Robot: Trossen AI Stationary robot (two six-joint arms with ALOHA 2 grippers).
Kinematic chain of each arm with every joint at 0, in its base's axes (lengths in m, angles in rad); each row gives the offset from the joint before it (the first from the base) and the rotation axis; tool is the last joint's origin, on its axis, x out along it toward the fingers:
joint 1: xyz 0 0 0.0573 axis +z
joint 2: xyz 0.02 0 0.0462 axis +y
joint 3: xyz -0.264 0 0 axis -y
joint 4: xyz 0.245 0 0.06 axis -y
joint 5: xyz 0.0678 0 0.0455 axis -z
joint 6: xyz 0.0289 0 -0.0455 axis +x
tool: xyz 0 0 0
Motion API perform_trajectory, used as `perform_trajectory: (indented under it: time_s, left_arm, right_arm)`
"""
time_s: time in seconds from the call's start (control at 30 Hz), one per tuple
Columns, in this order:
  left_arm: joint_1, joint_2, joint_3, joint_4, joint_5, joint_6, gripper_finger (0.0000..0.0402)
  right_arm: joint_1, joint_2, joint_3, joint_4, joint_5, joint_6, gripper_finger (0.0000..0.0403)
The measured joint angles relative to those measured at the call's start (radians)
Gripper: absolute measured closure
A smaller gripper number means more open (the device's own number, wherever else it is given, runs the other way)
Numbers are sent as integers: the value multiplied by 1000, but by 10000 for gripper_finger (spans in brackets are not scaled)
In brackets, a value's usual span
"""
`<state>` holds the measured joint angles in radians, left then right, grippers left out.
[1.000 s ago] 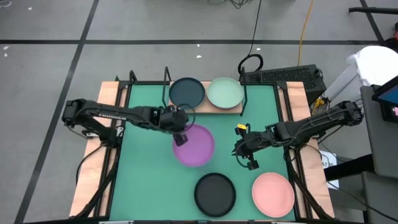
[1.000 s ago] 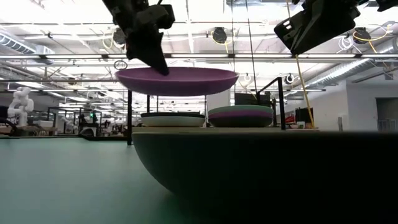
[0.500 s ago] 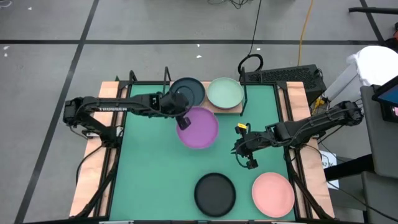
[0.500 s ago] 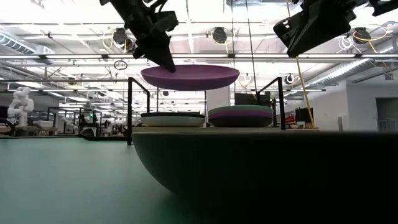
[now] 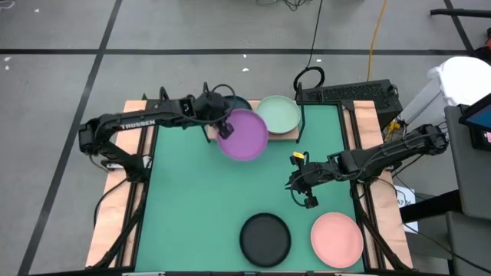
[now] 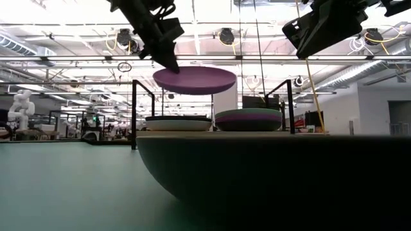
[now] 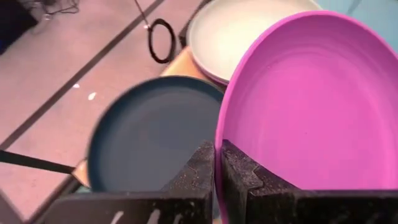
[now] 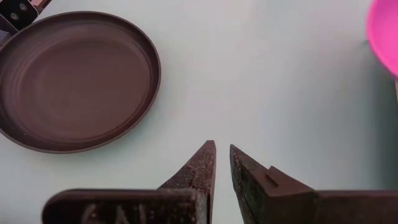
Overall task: Place and stack plates onto a shelf
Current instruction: Stack the purple plate on top of the dark blue plate on the shelf
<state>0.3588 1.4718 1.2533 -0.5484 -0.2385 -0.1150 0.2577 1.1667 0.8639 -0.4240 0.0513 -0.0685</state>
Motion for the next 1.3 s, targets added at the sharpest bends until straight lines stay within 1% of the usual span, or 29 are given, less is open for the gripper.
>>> perform_trajectory:
  time_s: [0.27,0.37,0.5,0.67,0.97,1.07,1.17,1.3]
  left_arm:
    - [137,0,18,14,12,90,390]
    - [186,0,18,51,43,155,390]
    - [239,0,18,62,106,173,390]
    - [291,0,18,66,148,213,390]
    - [327,4,15,133,161,340,390]
    - [322,27,14,176,171,397,390]
    - [322,56,13,229,205,430,390]
    - [323,98,14,237,209,467,390]
  right_arm:
    - [0,0,0,0,0,-4,371]
    - [0,0,0,0,0,-4,371]
    - [0,0,0,0,0,-8,371]
    - [0,0,0,0,0,-24,371]
    - [0,0,0,1,0,-33,371]
    - [0,0,0,1,0,-43,371]
    - [0,0,0,5,0,-49,371]
    - [0,0,0,6,0,-52,371]
